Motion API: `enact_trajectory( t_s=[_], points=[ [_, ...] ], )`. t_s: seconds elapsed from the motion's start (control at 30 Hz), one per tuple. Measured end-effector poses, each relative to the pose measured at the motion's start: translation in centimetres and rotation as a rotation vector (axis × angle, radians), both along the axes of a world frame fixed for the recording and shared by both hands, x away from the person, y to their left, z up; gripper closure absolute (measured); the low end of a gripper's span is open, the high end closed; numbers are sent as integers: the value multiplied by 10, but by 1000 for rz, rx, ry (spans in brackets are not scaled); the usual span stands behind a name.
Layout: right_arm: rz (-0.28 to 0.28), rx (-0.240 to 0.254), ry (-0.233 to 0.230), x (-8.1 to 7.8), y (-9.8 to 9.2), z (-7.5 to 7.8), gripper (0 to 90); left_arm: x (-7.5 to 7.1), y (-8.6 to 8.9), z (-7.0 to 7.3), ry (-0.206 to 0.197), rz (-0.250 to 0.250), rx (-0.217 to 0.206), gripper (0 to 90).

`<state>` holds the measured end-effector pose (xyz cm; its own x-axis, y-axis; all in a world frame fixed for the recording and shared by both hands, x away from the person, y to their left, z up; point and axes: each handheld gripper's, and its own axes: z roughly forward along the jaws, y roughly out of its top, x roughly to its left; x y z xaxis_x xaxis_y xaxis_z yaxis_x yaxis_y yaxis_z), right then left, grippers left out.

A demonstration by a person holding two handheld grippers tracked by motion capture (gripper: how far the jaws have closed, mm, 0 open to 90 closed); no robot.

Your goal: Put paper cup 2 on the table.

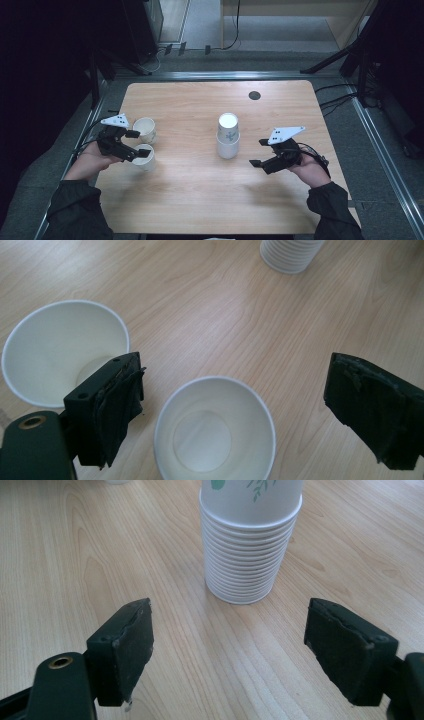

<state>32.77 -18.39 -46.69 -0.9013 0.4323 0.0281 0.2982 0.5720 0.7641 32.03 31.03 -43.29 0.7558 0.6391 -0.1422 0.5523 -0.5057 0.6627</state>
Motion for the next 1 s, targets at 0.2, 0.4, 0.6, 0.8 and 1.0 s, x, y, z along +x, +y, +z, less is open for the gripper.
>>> enact_trajectory(
  t_s=[0.2, 0.4, 0.6, 0.8, 1.0],
  points=[
    [6, -1, -11, -2, -1, 0, 200, 2, -19, 5, -16, -16, -9, 91],
    [8, 1, -13, -4, -1, 0, 201, 5, -39, 7, -24, -20, -35, 91],
    [-9, 25, 6, -6, 0, 0, 198, 7, -54, 11, -34, -5, -63, 91],
    [-16, 44, 15, -7, 0, 1, 198, 7, -77, 9, -40, 1, -41, 91],
    [-31, 65, 48, -9, 1, 1, 196, 6, -100, 5, -54, -4, -32, 91]
  ],
)
